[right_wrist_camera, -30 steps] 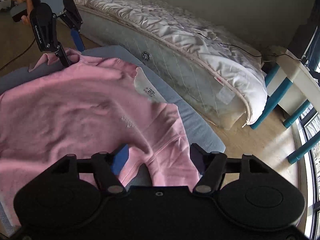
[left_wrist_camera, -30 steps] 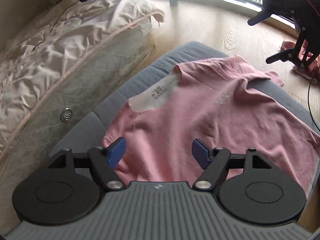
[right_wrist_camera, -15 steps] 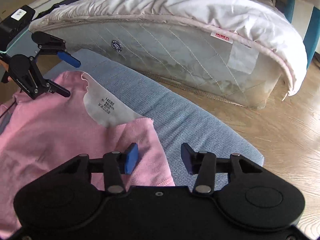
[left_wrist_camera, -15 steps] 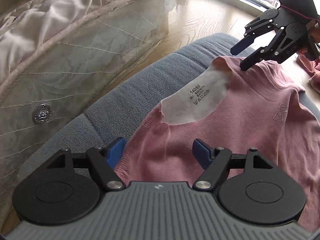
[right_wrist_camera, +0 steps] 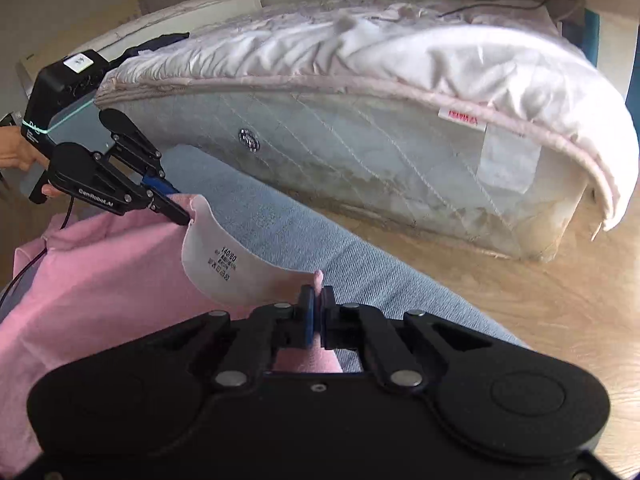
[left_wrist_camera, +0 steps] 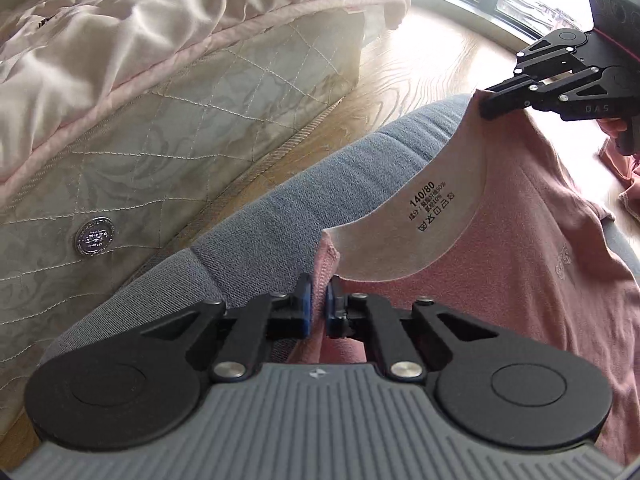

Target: Fold clothes

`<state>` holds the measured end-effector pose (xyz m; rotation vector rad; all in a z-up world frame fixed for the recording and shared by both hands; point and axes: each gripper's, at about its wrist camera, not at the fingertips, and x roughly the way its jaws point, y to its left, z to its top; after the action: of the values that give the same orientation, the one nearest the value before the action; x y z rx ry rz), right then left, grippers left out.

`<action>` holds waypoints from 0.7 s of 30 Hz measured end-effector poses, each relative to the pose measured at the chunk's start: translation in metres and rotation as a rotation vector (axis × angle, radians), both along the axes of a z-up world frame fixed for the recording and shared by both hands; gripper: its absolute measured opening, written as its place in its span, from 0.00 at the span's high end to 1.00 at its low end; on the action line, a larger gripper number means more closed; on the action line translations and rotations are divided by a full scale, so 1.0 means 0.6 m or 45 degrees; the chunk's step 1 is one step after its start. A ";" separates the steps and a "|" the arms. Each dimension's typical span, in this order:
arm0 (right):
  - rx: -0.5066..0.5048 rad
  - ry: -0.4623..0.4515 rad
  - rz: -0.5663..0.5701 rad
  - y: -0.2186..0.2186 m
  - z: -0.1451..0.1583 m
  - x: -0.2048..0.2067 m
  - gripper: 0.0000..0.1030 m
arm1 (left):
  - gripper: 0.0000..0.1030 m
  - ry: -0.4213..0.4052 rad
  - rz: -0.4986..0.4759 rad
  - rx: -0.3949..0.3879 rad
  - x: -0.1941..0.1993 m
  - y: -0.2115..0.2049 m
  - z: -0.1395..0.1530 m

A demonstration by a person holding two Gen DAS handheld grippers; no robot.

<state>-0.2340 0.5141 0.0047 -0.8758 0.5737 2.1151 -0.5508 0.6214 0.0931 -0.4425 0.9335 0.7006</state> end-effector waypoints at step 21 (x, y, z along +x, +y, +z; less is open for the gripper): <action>-0.129 0.063 -0.116 -0.095 0.041 0.024 0.59 | 0.72 0.052 0.197 0.149 -0.061 -0.015 0.085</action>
<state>-0.2198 0.4570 0.0293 -0.8391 0.7383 2.0443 -0.5874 0.6126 0.1443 -0.4004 0.8977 0.9037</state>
